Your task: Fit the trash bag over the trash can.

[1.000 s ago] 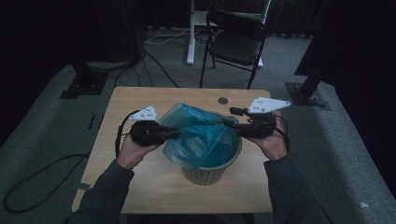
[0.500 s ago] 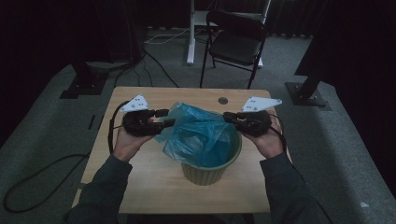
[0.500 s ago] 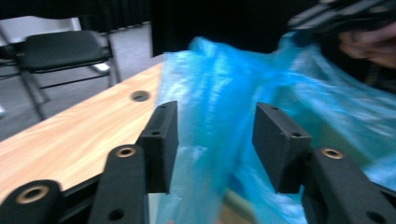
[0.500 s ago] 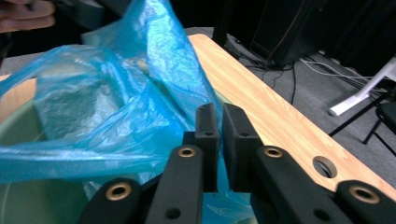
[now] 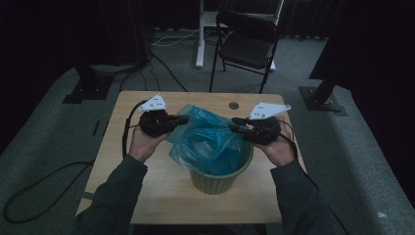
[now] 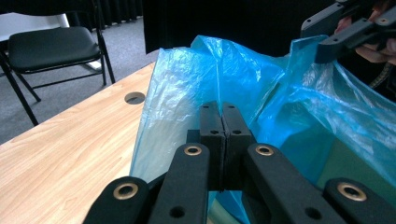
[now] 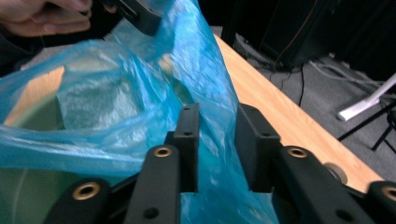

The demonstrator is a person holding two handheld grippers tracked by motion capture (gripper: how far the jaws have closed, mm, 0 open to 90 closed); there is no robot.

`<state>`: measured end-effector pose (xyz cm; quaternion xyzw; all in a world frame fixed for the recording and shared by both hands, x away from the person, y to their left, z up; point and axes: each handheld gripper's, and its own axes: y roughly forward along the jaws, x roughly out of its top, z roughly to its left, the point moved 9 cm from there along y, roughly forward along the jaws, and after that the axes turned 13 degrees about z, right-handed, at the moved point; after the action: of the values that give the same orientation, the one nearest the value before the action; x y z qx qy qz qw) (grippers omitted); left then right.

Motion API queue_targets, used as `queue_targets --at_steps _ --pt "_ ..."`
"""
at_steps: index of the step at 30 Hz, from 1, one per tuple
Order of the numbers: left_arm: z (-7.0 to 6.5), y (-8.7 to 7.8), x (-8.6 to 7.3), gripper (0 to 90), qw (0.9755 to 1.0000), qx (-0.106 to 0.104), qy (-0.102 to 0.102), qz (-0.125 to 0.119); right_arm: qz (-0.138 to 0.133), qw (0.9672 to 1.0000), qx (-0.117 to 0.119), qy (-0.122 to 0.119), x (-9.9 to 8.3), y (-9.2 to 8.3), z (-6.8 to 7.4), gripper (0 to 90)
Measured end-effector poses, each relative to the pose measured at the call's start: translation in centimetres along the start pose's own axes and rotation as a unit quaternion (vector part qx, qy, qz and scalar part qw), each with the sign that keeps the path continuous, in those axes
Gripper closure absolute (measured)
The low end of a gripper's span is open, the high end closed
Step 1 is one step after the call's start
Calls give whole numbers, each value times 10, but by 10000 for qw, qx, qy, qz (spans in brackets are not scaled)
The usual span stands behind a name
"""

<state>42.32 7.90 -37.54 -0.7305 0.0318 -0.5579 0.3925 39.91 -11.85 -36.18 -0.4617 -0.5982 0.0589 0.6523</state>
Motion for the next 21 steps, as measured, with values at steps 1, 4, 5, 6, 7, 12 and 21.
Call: queue_targets --at_steps 1,4,5,6,7,12,21 --pt "0 0 1 895 10000 2 -27 -7 -34 10000 -4 -18 2 -2 2 678" --pt "1 -1 1 895 10000 33 -81 -3 -123 9999 -72 -94 8 -7 4 656" --pt "2 -1 1 895 9999 47 -107 -9 -163 9998 -77 -104 10 -9 5 648" --pt "3 -1 1 896 9999 50 -140 -17 -210 9997 -63 -109 12 -10 6 640" --pt "4 -2 1 895 9998 64 -173 -21 -233 9996 -73 -105 14 -11 7 637" --pt "10 -3 1 896 9992 129 -363 -54 -329 9992 43 -212 19 -13 15 639" --pt "19 -6 2 896 9978 199 -620 -118 -25 9996 56 -265 17 1 20 636"
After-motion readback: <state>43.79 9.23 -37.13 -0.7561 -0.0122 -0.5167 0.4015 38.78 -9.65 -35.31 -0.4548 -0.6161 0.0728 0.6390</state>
